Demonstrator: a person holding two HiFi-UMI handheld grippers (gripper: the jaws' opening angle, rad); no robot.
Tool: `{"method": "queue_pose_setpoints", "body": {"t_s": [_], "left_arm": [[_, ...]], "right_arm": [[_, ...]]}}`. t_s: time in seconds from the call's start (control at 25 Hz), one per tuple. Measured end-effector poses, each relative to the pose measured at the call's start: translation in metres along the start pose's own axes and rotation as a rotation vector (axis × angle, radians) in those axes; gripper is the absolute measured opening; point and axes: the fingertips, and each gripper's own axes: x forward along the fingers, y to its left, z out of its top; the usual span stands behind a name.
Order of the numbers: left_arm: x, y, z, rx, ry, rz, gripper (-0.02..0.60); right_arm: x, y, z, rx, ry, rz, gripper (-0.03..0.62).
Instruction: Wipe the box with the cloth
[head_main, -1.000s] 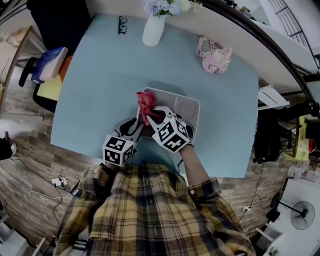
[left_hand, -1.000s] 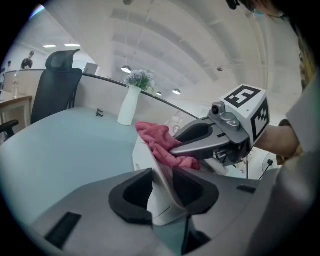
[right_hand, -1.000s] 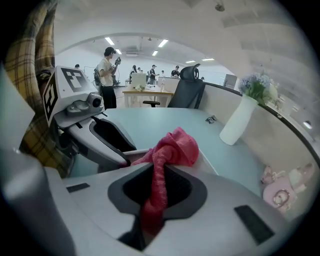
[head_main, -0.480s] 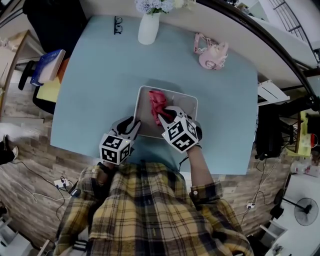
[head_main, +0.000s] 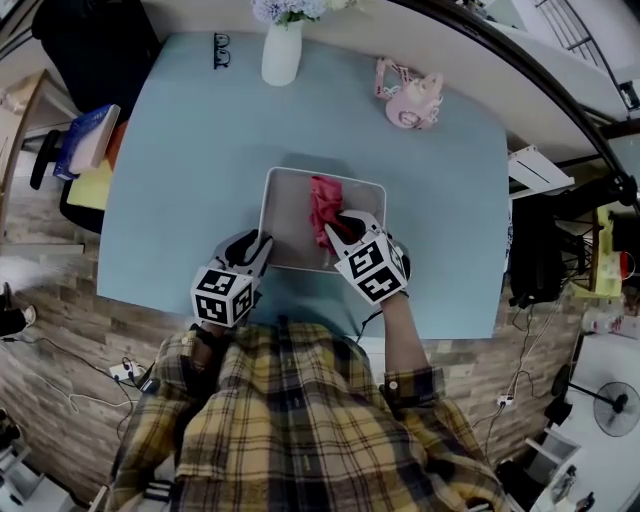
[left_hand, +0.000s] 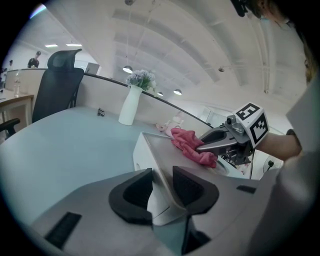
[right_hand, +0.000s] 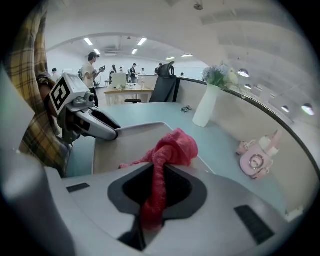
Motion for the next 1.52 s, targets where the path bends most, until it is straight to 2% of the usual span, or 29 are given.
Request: {"method": "queue_pose_setpoints", "body": {"t_s": [0.28,0.6,1.24,1.36,1.52], "left_arm": [[-0.001,0.001,0.001,-0.009,-0.005,-0.005,0.126],[-0.001,0.000,0.001,-0.008,-0.011,-0.013,0.127],[0.000,0.000,0.000,-0.008,-0.016,-0.023,0.127],[0.000,-0.001,0.000,-0.006,-0.016,-0.025,0.127],[0.001,0.001,0.000,-0.006,-0.015,-0.030,0.127]], "right_arm": [[-0.008,-0.009,-0.010,0.100,-0.012,-0.030,0.054],[-0.027,-0.038,-0.043,0.169,0.020,-0.132,0.054],[-0.073,-0.068,-0.114,0.295,0.154,-0.314,0.055],[-0.082,-0.067,-0.114,0.306,0.137,-0.334,0.055],[-0.092,-0.063,-0.094,0.297,0.085,-0.339,0.055]]}}
